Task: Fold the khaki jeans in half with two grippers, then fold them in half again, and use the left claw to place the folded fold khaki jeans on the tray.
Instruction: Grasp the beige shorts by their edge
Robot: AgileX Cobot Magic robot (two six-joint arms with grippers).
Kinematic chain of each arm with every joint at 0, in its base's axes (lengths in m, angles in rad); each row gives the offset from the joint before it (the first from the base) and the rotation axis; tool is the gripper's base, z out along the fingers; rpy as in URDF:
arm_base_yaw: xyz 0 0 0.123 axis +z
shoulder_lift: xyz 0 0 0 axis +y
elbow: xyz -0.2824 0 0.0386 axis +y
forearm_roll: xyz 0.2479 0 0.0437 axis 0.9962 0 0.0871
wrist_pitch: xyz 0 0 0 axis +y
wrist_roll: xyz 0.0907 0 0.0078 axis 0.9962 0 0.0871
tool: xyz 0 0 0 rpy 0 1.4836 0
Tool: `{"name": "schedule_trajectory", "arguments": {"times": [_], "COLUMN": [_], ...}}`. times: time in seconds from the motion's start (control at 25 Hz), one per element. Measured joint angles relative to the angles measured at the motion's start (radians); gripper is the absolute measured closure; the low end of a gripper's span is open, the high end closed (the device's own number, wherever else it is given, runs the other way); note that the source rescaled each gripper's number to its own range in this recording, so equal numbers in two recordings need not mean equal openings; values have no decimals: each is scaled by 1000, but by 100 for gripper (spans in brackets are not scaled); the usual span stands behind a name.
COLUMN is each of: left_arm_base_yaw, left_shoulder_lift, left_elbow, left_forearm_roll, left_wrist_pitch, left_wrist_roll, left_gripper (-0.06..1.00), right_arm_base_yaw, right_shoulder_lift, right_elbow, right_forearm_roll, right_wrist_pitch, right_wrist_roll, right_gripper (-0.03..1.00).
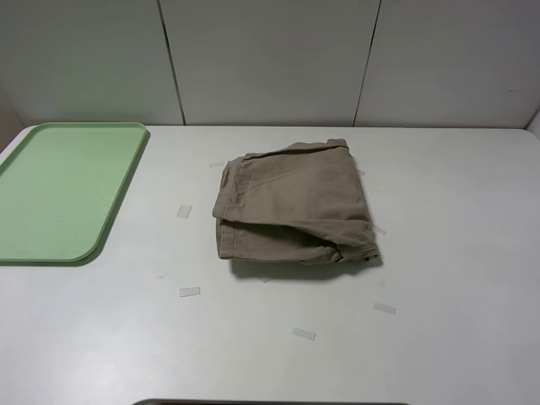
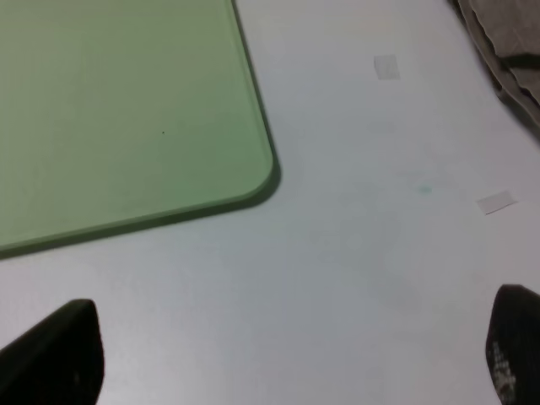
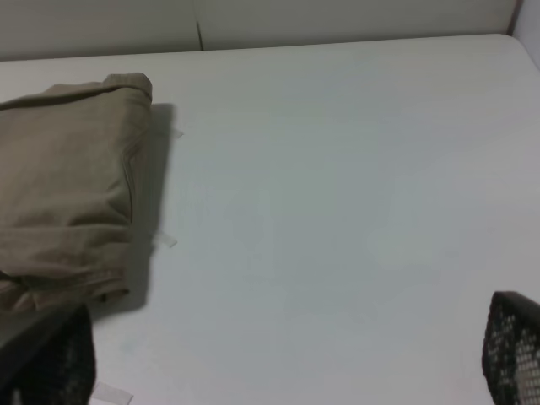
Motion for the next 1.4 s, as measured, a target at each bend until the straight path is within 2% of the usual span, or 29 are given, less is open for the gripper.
{"name": "schedule_trajectory", "arguments": {"times": [0.52,0.64,0.8,0.92,1.04,1.16,1.28,1.4], "left_arm_base_yaw": [0,0,0,0,0,0,0,0], "left_shoulder_lift": [18,116,313,488,686,894,1094,1271], "left_elbow": [-3,-25,-35,-35,-35,-52,-95,-161], "left_forearm_roll": [-12,-66,-215,-353,-535,-720,-874,-988], "left_wrist_pitch": [-5,-87,-288,-429,-550,-617,-650,-660], "left_wrist_roll": [-23,-58,-56,18,149,319,494,613], "left_gripper": [6,7,7,7,7,7,7,7], "right_arm_base_yaw": [0,0,0,0,0,0,0,0], "right_shoulder_lift": [0,0,0,0,0,0,0,0], "right_elbow": [0,0,0,0,0,0,0,0], "right_forearm_roll": [0,0,0,0,0,0,0,0], "right_wrist_pitch": [0,0,0,0,0,0,0,0], "right_wrist_roll": [0,0,0,0,0,0,0,0], "right_gripper": [-3,-3,-3,-3,-3,-3,-3,-3]}}
